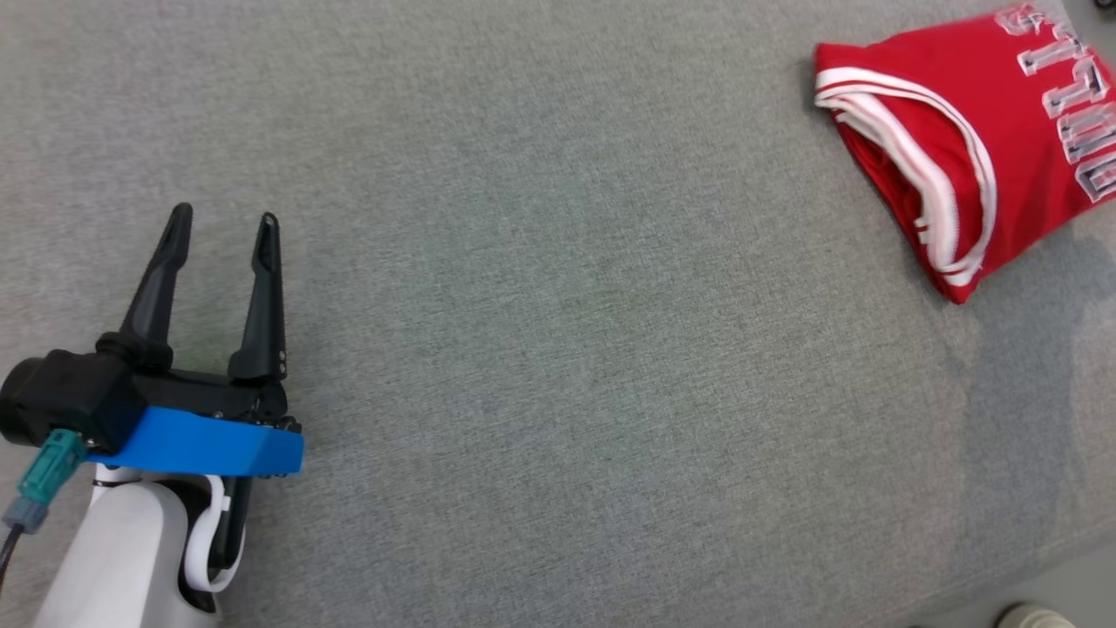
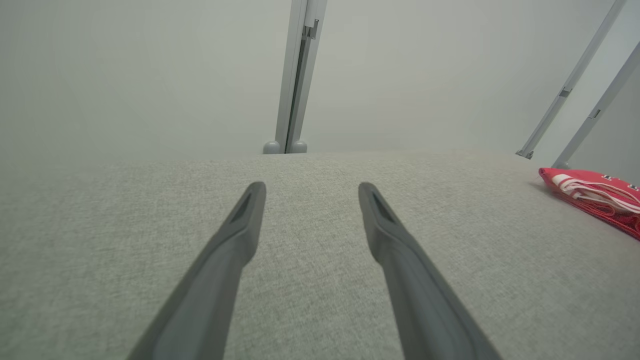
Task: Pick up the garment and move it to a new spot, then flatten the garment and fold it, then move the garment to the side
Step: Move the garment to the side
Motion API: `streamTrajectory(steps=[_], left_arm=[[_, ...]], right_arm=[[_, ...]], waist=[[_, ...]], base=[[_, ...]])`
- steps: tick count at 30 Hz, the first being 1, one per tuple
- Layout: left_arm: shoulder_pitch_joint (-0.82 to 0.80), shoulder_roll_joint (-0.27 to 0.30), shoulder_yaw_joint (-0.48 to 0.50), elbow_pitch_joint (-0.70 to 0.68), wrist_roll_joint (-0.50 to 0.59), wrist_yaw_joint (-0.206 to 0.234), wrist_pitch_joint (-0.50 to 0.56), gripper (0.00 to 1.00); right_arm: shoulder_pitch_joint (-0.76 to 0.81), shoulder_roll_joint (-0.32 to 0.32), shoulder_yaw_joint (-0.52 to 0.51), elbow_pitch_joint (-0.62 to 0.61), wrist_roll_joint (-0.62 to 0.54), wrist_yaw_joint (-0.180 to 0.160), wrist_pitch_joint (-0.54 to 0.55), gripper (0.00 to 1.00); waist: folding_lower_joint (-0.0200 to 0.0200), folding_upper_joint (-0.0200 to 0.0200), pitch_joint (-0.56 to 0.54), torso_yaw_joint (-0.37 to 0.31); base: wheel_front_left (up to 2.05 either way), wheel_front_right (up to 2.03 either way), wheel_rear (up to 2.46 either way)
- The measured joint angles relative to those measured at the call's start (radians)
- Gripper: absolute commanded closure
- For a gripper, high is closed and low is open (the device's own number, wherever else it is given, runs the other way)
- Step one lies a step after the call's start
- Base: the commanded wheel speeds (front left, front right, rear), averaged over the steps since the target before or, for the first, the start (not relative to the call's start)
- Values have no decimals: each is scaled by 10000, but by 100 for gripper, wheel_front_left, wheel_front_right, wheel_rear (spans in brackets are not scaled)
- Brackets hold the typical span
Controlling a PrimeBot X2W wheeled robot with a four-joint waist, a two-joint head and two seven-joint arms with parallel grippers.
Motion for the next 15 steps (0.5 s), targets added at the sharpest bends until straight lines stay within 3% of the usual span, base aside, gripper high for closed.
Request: streamTrajectory(steps=[8, 15], left_arm=[[198, -487, -199, 681, -144, -4, -366, 0], [999, -876, -255, 1398, -284, 2, -570, 0]], right_arm=[[1162, 546, -1162, 128, 127, -2, -305, 0], [3195, 1965, -2391, -834, 989, -2, -1526, 0]], waist=[[-2, 1, -868, 530], [-3, 0, -1961, 1216]], base=[[0, 0, 0], [0, 0, 0]])
